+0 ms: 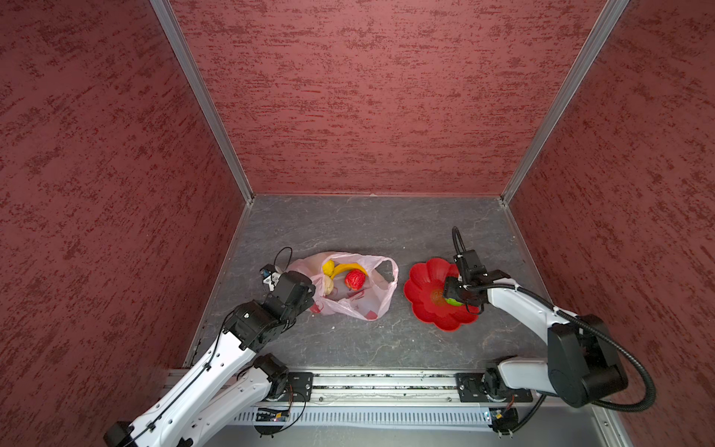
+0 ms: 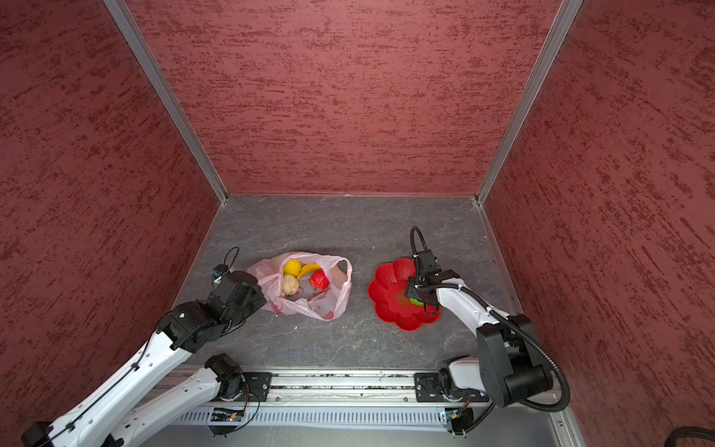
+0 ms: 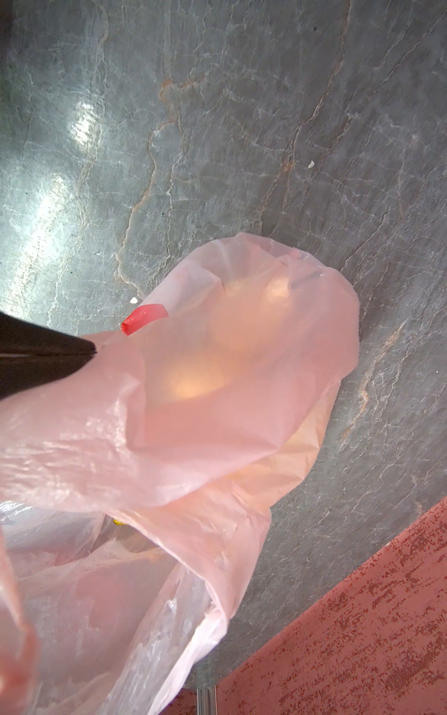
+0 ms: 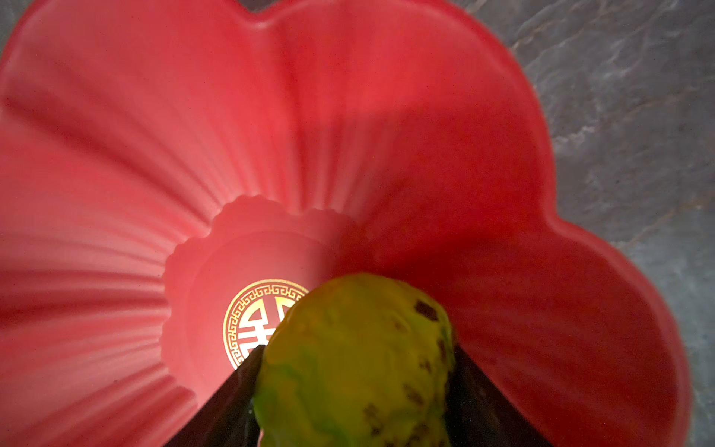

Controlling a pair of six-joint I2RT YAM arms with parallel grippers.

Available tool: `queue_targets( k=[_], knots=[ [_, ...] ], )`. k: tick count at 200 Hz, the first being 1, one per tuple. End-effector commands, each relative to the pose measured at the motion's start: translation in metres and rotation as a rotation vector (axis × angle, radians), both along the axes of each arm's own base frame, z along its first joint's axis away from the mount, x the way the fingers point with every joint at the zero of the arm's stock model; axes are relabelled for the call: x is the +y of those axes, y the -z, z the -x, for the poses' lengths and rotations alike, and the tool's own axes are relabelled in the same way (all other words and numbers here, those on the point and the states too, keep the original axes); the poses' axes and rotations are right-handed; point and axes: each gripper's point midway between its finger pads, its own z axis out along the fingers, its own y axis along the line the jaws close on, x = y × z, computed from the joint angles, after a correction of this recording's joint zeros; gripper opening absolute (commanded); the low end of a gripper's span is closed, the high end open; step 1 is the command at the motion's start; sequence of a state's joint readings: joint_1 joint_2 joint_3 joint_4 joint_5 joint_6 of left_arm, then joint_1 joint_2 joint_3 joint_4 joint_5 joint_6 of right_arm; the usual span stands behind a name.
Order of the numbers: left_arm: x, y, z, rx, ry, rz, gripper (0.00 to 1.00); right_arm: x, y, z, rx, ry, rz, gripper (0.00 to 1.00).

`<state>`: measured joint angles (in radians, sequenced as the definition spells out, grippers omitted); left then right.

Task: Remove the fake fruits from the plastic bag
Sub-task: 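Carry the green fruit over the red plate and lower it with the right gripper, then open the right gripper to release the green fruit onto the red plate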

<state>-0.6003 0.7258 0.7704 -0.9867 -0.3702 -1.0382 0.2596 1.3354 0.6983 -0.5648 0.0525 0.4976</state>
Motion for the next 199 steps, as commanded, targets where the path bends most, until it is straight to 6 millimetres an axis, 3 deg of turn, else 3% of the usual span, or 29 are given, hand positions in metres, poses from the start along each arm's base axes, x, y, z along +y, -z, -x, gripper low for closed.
queue_targets(
  k=[1,32,53,87,114,146,177,199],
  knots=[
    [0.002,0.001,0.001,-0.003,-0.001,0.0,0.0,-0.006,-0.003,-0.001,-0.016,0.011,0.024,0.75],
    [0.002,-0.001,0.002,-0.006,-0.002,0.003,0.0,-0.007,-0.013,-0.005,-0.029,0.005,0.035,0.85],
    [0.003,-0.001,0.002,-0.008,-0.003,0.002,0.0,-0.012,-0.035,-0.01,-0.073,0.008,0.061,0.88],
    [0.003,-0.001,0.002,-0.001,0.002,-0.006,0.0,-0.013,-0.09,-0.023,-0.215,-0.006,0.066,0.89],
    [0.003,0.002,0.005,0.01,0.009,-0.008,0.0,0.004,-0.151,-0.032,-0.351,-0.086,0.024,0.79],
    [0.0,0.013,0.009,0.038,0.029,-0.007,0.0,0.055,-0.223,-0.033,-0.483,-0.248,0.009,0.7],
    [-0.001,0.024,0.018,0.074,0.046,-0.026,0.0,0.14,-0.277,-0.019,-0.587,-0.456,-0.035,0.66],
    [-0.002,0.031,0.022,0.09,0.053,-0.033,0.0,0.197,-0.302,-0.004,-0.629,-0.596,-0.054,0.65]
  ],
)
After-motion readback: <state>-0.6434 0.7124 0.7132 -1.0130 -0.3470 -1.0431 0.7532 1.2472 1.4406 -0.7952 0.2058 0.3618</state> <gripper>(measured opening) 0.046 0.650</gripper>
